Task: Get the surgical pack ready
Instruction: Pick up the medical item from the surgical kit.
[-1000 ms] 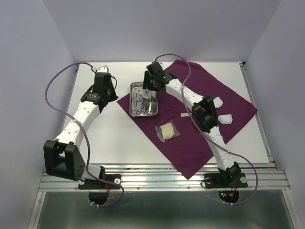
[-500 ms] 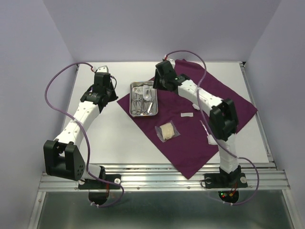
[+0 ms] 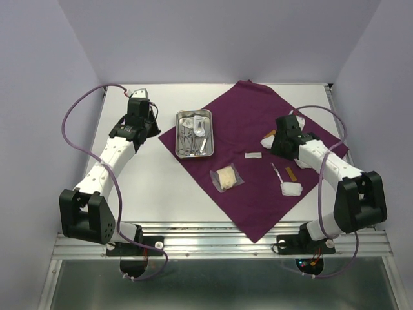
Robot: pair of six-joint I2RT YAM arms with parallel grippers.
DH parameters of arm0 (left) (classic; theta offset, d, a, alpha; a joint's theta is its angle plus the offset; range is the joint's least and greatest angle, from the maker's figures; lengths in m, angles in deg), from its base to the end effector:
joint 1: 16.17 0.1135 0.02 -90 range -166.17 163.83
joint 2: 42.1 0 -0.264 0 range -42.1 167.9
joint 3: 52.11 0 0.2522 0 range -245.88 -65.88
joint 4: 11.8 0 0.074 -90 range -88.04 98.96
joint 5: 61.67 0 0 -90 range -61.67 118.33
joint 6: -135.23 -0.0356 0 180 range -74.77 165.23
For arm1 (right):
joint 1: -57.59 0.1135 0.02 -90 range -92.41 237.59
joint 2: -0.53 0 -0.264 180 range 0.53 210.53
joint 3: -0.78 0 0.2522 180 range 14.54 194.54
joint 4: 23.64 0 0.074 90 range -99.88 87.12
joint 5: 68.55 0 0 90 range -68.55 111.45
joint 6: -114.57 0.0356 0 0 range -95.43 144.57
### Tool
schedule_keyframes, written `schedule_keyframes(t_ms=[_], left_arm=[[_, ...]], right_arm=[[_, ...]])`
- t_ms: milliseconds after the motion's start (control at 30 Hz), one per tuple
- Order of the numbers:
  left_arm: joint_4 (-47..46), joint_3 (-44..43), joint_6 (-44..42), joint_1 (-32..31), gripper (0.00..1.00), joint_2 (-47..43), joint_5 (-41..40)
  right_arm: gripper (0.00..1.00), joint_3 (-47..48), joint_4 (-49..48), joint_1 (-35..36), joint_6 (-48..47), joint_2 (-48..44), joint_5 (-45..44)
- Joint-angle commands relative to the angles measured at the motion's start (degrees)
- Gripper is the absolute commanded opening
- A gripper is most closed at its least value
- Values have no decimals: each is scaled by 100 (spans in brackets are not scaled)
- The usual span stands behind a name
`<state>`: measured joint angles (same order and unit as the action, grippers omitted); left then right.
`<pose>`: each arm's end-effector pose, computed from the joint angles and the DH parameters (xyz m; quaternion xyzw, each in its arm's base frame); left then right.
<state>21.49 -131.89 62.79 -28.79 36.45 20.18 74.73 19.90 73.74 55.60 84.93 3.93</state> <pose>0.3059 -0.0633 0.3197 -0.0720 0.8704 -0.0657 0.4827 0.2966 0.0747 0.2432 0.1684 0.9259 -0.0105 0.3379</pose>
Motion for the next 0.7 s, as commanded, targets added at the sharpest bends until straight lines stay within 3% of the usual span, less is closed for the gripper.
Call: schedule_keyframes(t_ms=[0, 433, 500, 667], left_arm=[[-151, -113, -69, 32, 33, 12, 14], [-90, -192, -42, 23, 33, 38, 50], [-81, -201, -42, 23, 33, 21, 41], [-37, -253, -25, 23, 33, 12, 14]], right_arm=[[50, -507, 388, 82, -448, -310, 293], [49, -780, 19, -94, -817, 542, 345], [45, -780, -33, -94, -844, 647, 415], [25, -719, -51, -94, -844, 579, 442]])
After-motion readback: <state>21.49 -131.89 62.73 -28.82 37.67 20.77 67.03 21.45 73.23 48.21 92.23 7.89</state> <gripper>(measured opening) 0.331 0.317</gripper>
